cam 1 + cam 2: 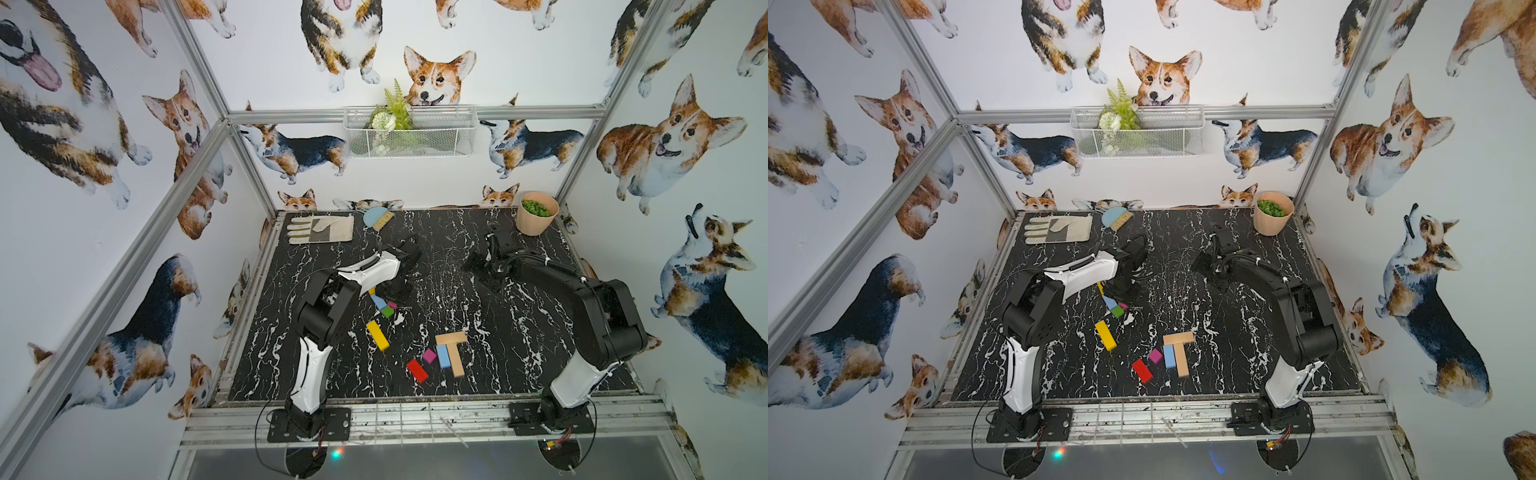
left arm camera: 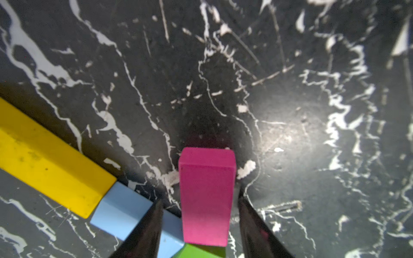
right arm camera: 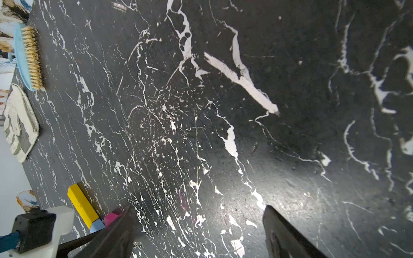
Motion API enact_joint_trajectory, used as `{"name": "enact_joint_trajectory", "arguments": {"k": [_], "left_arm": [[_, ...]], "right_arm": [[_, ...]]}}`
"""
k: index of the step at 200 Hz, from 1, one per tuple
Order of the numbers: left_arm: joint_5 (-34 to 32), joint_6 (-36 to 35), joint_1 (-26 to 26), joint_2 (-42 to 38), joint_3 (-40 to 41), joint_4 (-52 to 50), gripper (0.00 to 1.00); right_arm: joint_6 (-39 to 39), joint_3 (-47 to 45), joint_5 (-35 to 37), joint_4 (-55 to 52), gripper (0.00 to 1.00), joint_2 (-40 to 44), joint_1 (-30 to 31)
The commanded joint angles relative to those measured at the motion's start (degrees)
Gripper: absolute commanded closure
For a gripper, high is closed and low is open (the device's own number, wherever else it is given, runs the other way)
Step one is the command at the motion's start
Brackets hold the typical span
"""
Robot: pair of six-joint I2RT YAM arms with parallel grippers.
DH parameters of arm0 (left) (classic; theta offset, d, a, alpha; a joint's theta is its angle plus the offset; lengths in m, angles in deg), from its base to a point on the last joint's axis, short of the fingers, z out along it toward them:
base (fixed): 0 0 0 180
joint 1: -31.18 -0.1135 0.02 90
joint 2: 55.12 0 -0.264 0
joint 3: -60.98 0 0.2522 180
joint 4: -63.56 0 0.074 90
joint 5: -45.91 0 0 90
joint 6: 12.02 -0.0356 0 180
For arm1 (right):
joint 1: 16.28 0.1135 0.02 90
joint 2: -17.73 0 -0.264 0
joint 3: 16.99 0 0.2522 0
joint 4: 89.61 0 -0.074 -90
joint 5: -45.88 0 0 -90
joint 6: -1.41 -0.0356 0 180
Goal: Assemble the letter v with building blocks
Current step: Assemble the building block at the center of the board.
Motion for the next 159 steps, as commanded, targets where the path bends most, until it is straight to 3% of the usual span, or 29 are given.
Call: {"name": "enact_joint_trajectory", "arguments": {"k": [1, 40, 67, 97, 130, 159], "left_arm": [[-0.26, -0.46, -0.15, -1.81, -2.25, -1.03, 0.35], [0.83, -0.04, -1.46, -6.32, -5.10, 0.49, 0.28], [1.49, 0.76, -4.50, -12.69, -3.85, 3.96, 0.24], [5.58, 3.83, -11.46, -22.52, 5.55, 14.46, 0.18], [10.53, 8.18, -20.54, -33.31, 16.65, 22.99, 0.09], [9.27, 8.84, -25.64, -40.13, 21.91, 25.47, 0.02]], "right_arm": [[0.27, 0.32, 0.62, 0.64, 0.11, 0.56, 0.09], [1.98, 0.70, -0.21, 1.85, 0.11, 1.84, -0.08], [4.78, 2.83, -9.05, 5.73, 0.12, -0.26, 0.00], [8.07, 11.20, -19.37, 4.93, 0.14, -8.38, 3.99], [11.71, 21.36, -19.15, 0.20, 0.13, -15.74, 11.28], [10.37, 25.95, -20.46, 1.42, 0.13, -20.05, 13.85]]}}
